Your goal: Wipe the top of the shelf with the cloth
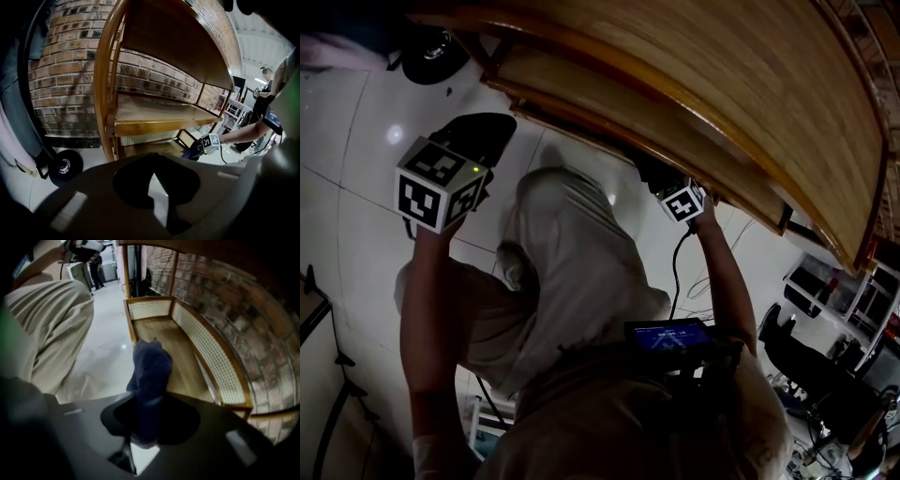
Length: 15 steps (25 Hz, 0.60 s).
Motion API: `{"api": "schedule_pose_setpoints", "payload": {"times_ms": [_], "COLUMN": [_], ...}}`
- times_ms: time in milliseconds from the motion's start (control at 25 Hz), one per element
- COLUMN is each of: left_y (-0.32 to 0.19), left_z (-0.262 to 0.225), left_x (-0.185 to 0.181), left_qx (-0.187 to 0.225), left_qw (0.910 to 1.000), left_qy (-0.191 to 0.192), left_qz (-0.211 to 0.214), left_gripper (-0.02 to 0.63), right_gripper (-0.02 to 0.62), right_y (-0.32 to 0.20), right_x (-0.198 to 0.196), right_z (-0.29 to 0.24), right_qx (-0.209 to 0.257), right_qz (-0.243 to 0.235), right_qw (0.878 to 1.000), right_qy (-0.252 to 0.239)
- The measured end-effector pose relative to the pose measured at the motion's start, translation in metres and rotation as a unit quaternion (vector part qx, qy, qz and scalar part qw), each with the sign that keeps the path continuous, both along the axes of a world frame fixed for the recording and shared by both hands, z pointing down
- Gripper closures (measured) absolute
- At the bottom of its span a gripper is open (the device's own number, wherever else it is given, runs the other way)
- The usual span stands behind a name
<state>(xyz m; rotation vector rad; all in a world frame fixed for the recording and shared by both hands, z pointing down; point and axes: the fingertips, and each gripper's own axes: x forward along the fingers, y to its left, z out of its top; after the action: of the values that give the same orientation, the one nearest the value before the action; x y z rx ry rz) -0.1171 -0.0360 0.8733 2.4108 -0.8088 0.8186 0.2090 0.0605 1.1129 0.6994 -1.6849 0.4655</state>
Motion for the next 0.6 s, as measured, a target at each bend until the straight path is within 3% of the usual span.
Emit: {"api": "schedule_pose_setpoints", "payload": {"times_ms": [360,600], "left_y": [0.002,0.033], "left_z": [-0.020,-0.076], "left_x": [0.021,0.060], "left_qx": [0.017,0.090], "left_qw": [0.9996,0.9934], "left_qy": [0.023,0.068], "left_qz": [0.001,0.018], "left_gripper": [0.601,0.601], "right_gripper": [0.495,0.497], "right_y": [0.037,0.050], "right_x": [0.102,0.176], "right_z": [-0.004,0.010], "right_qx": [0.039,0.072], "right_qz": [0.026,0.057], "right_qw": [0.995,0.976], "right_qy": [0.085,0.199]}}
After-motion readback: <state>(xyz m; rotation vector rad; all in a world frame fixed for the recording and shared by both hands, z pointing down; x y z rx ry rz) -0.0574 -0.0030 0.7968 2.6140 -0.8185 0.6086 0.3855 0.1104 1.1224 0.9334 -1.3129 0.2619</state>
